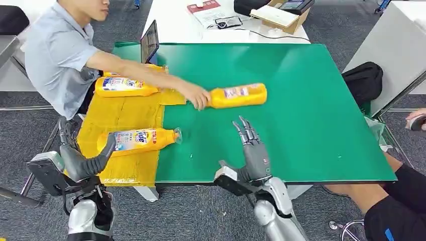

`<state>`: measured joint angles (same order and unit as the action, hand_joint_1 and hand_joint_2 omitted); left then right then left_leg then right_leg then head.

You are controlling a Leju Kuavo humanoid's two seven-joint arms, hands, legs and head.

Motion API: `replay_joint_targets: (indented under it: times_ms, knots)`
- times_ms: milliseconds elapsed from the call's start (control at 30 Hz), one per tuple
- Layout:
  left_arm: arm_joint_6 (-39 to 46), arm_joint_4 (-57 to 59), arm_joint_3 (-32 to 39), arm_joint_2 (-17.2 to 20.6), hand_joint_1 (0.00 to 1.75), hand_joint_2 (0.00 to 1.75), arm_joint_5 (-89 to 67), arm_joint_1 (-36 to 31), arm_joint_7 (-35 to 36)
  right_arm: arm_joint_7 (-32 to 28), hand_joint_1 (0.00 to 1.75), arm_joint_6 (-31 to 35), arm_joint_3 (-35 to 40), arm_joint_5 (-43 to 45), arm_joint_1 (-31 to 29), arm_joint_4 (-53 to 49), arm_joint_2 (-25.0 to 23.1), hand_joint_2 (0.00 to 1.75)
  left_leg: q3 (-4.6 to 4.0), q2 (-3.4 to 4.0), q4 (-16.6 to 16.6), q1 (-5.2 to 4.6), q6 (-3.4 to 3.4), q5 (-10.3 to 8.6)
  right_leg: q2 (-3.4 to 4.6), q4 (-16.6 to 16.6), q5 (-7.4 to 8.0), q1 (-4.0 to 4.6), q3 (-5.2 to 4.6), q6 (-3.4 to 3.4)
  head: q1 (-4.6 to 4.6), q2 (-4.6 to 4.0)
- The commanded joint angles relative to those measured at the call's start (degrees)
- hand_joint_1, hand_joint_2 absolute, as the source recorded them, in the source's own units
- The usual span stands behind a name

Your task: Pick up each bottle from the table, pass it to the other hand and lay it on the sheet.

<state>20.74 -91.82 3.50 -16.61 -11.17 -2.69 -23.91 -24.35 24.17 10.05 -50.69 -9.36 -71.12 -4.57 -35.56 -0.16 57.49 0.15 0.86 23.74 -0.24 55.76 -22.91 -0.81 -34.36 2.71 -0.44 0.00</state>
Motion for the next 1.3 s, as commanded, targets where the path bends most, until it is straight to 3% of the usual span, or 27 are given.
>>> replay_joint_targets:
  times_ms: [33, 300, 1033, 1100, 1167, 1200, 1233, 1267, 1300]
  knots:
    - [-4.16, 1.77, -4.41, 0.58, 0.00, 1.75, -0.97, -0.13, 3.98, 1.77, 0.00, -0.74, -6.43, -0.95, -5.98, 12.41, 2.23, 1.75, 0.14, -0.04, -0.04, 0.00, -0.01, 0.03, -0.04, -0.04, -0.04, 0.01, 0.16, -0.05, 0.04, 0.00]
    - [-7.99, 2.06, -7.43, 1.43, 0.00, 1.75, -4.97, 0.66, 5.58, 3.79, 0.00, -1.27, -6.28, -5.78, -9.58, 19.74, 2.97, 1.75, 0.29, 0.05, -0.04, 0.01, -0.04, 0.10, 0.05, -0.05, -0.07, 0.01, 0.30, -0.10, 0.04, 0.00]
    - [-14.47, 7.40, -6.05, -0.54, 0.00, 1.75, -5.18, -3.23, 8.73, 12.32, 0.00, -1.89, -5.85, -15.61, -23.95, 43.02, 3.41, 1.75, 0.12, 0.04, 0.01, -0.02, -0.03, 0.03, 0.04, 0.02, -0.02, -0.01, 0.10, -0.06, 0.02, 0.00]
    - [-14.79, 7.77, -6.11, -0.54, 0.00, 1.75, -5.45, -3.53, 8.76, 11.68, 0.00, -1.91, -5.70, -15.92, -24.64, 44.07, 3.32, 1.75, 0.16, 0.02, 0.00, -0.01, -0.03, 0.03, 0.02, 0.00, -0.03, 0.00, 0.15, -0.07, 0.02, 0.00]
    - [-15.47, 9.00, -6.39, -0.57, 0.00, 1.75, -5.83, -4.45, 8.49, 5.29, 0.00, -5.59, -7.75, -11.73, -25.06, 45.59, 3.13, 1.75, 0.21, 0.08, 0.02, 0.00, -0.04, 0.07, 0.07, 0.01, -0.05, 0.01, 0.18, -0.08, 0.02, 0.00]
    - [-15.47, 9.00, -6.39, -0.57, 0.00, 1.75, -5.83, -4.45, 8.49, 5.29, 0.00, -5.59, -7.75, -11.73, -25.06, 45.59, 3.13, 1.75, 0.13, 0.02, 0.00, -0.02, -0.02, 0.03, 0.01, 0.01, -0.02, -0.01, 0.12, -0.05, 0.02, 0.00]
    - [-16.38, 10.27, -6.57, -0.60, 0.00, 1.75, -5.24, -5.22, 8.53, 2.91, 0.42, -7.43, -7.40, -11.27, -25.34, 46.38, 3.42, 1.75, 0.20, -0.03, 0.03, 0.00, -0.04, 0.07, -0.04, 0.03, -0.08, 0.01, 0.22, -0.08, 0.02, 0.00]
    - [-16.77, 11.02, -6.85, -0.61, 0.00, 1.75, -5.13, -5.63, 8.39, 1.86, 1.48, -8.85, -7.67, -10.41, -25.57, 47.18, 3.50, 1.75, 0.12, -0.06, 0.00, -0.02, -0.02, 0.00, -0.07, 0.01, -0.03, -0.01, 0.12, -0.04, 0.00, 0.00]
    - [-16.77, 11.02, -6.85, -0.61, 0.00, 1.75, -5.13, -5.63, 8.39, 1.86, 1.61, -8.85, -7.67, -10.41, -25.57, 47.18, 3.50, 1.75, 0.25, -0.06, -0.01, 0.00, -0.04, 0.06, -0.07, 0.01, -0.08, 0.01, 0.25, -0.09, 0.02, 0.00]
